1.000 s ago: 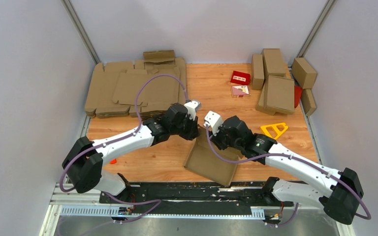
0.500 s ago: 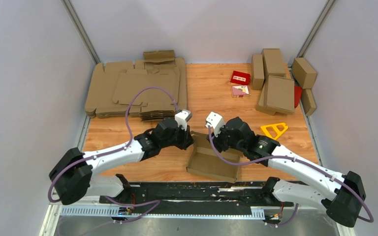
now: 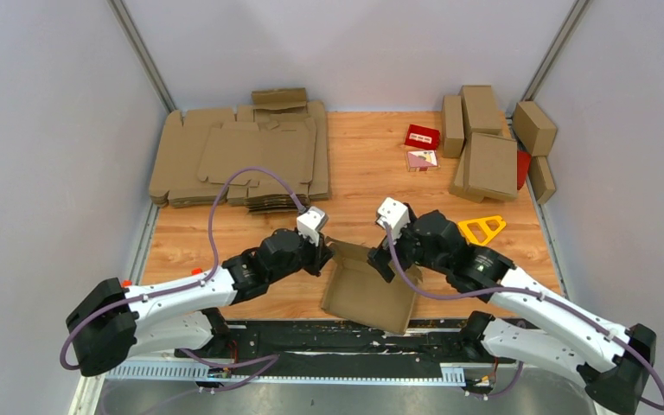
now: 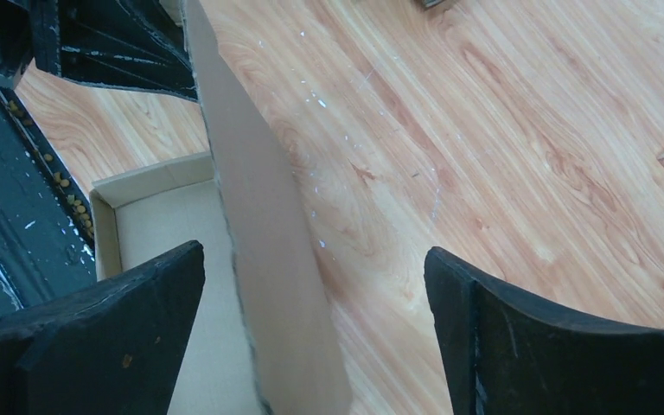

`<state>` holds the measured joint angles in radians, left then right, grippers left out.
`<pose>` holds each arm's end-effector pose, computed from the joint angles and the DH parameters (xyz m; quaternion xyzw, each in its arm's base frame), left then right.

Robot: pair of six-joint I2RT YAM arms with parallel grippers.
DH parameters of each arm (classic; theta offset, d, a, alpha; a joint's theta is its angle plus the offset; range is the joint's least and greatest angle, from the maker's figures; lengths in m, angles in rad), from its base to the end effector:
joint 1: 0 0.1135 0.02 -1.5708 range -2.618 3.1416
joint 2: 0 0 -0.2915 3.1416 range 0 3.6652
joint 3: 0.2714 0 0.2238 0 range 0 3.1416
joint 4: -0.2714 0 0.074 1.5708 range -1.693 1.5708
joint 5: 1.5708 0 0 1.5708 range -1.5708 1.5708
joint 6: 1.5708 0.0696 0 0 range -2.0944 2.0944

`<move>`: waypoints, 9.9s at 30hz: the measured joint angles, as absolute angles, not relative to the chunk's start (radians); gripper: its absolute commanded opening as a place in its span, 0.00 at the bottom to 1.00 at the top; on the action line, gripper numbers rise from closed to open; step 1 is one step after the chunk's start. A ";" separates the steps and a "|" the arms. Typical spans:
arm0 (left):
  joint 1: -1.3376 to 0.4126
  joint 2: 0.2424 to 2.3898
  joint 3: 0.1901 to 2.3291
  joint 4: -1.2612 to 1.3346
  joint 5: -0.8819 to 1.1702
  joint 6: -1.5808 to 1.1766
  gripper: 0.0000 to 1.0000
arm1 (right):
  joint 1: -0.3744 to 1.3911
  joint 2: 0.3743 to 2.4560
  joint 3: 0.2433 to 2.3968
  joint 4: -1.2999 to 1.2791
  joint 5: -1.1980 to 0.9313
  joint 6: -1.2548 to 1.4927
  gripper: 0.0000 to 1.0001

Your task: Fold the paper box

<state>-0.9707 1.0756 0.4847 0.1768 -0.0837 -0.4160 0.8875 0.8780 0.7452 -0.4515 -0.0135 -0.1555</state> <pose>0.1320 -0.1826 0.2420 0.2071 0.8109 -0.3221 0.4424 0.1099 0.1365 0.2895 -0.4416 0.7621 0.1750 0.4400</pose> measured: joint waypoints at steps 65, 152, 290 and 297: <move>-0.913 1.278 0.576 0.298 -0.476 -0.236 0.00 | 0.472 0.875 0.176 0.398 0.051 0.261 0.88; -1.009 1.163 0.427 0.371 -0.439 -0.287 0.05 | 0.599 0.743 0.459 -0.309 -0.085 0.572 0.67; -0.900 0.823 0.630 -0.614 -0.287 -0.620 1.00 | 1.112 1.152 0.580 -0.175 0.134 0.126 0.86; -0.799 0.780 0.706 -0.640 -0.280 -0.578 1.00 | 1.112 1.185 0.571 -0.152 0.091 0.127 1.00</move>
